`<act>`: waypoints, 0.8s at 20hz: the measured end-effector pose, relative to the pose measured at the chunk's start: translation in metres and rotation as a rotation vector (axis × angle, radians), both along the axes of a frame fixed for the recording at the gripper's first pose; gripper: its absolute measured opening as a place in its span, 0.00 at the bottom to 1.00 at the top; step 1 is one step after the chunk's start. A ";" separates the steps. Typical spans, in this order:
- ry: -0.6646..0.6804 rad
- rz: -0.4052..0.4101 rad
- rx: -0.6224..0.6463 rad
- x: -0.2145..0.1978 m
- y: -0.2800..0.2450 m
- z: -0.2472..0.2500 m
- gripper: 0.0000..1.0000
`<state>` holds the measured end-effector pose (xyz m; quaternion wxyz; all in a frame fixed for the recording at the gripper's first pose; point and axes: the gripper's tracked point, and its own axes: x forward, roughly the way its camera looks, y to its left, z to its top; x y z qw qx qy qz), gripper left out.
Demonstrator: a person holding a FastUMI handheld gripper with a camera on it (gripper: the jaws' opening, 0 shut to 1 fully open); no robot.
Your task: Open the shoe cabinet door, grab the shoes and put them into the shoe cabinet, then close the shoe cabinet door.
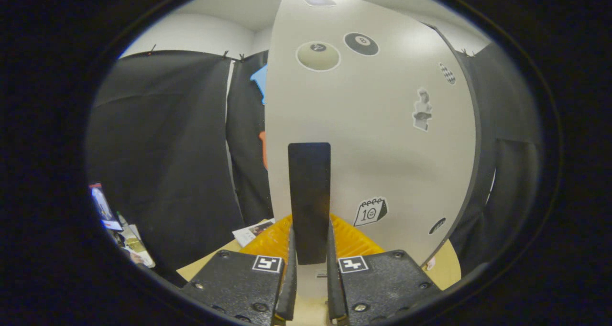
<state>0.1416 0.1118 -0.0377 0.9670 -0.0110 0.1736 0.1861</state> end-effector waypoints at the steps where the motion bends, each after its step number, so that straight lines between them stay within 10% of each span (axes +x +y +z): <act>1: 0.001 0.012 0.006 -0.009 -0.007 0.002 0.30; 16: -0.050 -0.060 0.020 -0.125 -0.166 0.033 0.29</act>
